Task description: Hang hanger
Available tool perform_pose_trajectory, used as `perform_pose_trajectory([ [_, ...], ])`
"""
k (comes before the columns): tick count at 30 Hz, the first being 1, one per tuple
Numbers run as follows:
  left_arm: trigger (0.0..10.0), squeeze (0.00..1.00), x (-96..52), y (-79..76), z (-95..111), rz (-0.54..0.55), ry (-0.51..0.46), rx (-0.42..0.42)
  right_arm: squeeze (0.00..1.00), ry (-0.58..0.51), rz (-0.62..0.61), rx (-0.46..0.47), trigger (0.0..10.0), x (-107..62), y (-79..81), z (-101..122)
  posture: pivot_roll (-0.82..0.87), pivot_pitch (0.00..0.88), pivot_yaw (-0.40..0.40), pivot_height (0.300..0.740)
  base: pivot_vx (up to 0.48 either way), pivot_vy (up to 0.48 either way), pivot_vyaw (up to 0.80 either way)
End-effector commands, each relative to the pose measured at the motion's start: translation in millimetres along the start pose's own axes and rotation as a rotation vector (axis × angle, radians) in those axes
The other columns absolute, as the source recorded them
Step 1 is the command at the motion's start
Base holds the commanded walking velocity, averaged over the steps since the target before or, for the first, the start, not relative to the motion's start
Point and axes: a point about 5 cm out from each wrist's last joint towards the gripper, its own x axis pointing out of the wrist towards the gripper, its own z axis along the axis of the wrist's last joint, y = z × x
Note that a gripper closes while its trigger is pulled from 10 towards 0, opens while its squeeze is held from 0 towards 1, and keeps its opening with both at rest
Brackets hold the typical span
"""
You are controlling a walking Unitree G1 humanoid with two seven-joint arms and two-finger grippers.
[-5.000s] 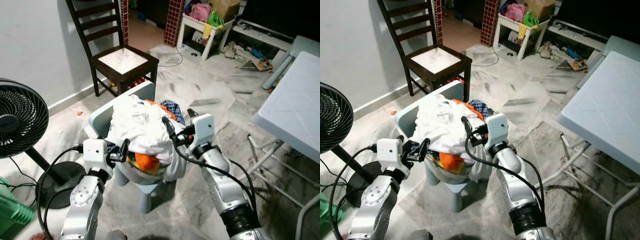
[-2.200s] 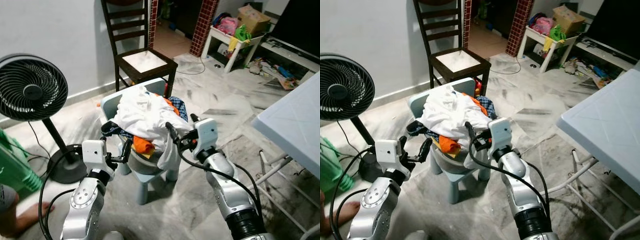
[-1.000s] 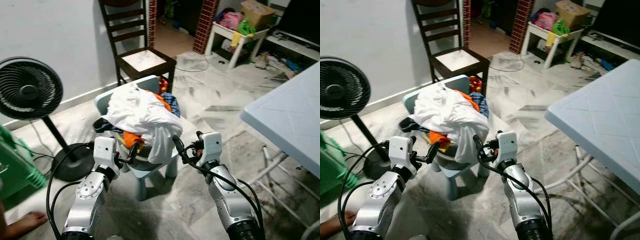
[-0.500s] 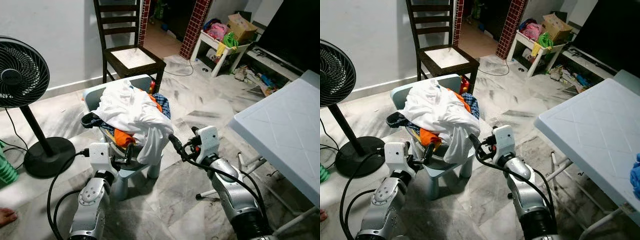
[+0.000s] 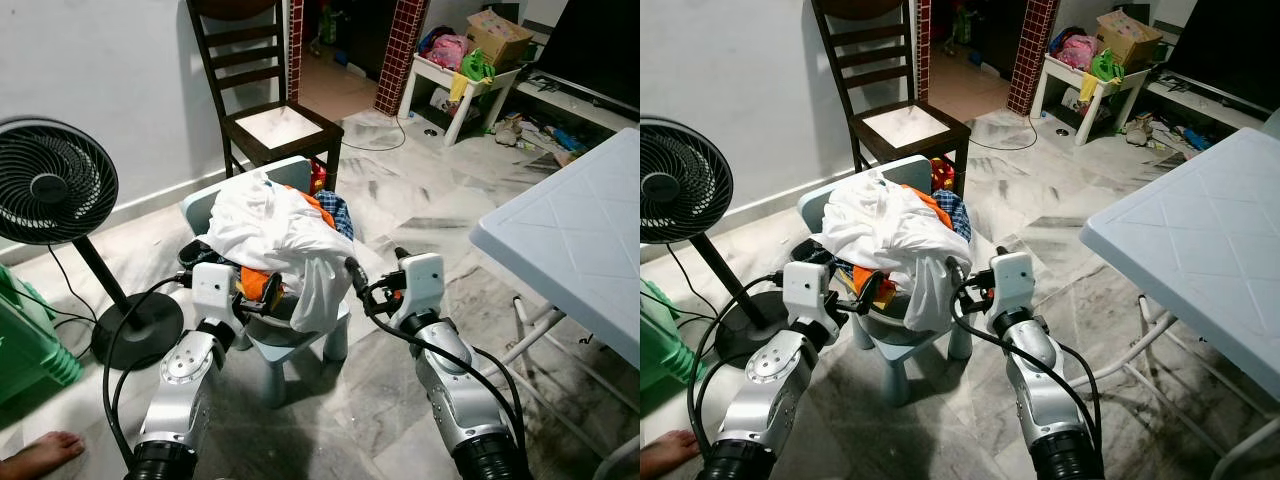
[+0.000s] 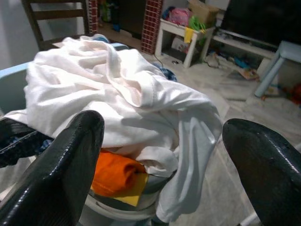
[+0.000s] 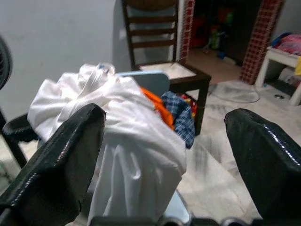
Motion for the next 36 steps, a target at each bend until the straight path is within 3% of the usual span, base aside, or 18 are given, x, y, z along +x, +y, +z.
perform_pose_trajectory([
  [1,10.0,0.0,1.2,2.8,-1,-0.002,0.018,0.017,0.0,-0.017,-0.014,-0.004,10.0,1.6,-0.9,2,0.1,0.0,-0.006,0.74,0.0,0.0,0.0],
  [7,10.0,0.0,-0.2,13.6,0,0.017,0.017,0.035,0.0,-0.033,-0.013,-0.013,10.0,4.9,1.9,4,0.12,0.0,-0.025,0.74,0.0,0.0,0.0],
  [15,10.0,0.0,-1.3,6.0,-6,0.026,0.014,0.03,0.0,-0.053,-0.044,-0.019,10.0,7.3,-10.6,8,0.12,0.0,-0.036,0.74,0.0,0.0,0.0],
  [17,10.0,0.0,-3.1,3.5,-14,0.012,0.034,0.024,0.0,-0.042,-0.054,-0.065,10.0,2.1,-13.4,1,0.08,0.0,-0.052,0.74,0.0,0.0,0.0],
  [19,10.0,0.0,-4.9,0.8,-17,-0.02,0.048,0.045,0.0,-0.049,-0.111,-0.03,10.0,-1.6,-17.1,4,0.08,0.0,-0.059,0.74,0.0,0.0,0.0],
  [24,10.0,0.0,-4.8,-0.9,-18,-0.028,0.047,0.05,0.0,-0.045,-0.097,-0.052,10.0,-8.4,-12.4,-2,0.06,0.0,-0.024,0.74,0.0,0.0,0.0],
  [25,10.0,0.0,-2.4,0.5,-18,-0.026,0.056,0.04,0.0,-0.066,-0.155,-0.033,10.0,-9.0,-15.3,-1,0.03,0.0,0.026,0.74,0.0,0.0,0.0],
  [29,10.0,0.0,2.7,-3.9,-15,-0.119,0.071,0.1,0.0,-0.078,-0.221,-0.022,10.0,-15.9,-18.0,-3,-0.01,0.0,0.082,0.74,0.0,0.0,0.0],
  [36,10.0,0.0,15.9,-9.1,-6,-0.183,0.069,0.136,0.0,-0.079,-0.273,-0.029,10.0,-20.0,-24.8,-6,-0.05,0.0,0.125,0.74,0.0,0.0,0.0],
])
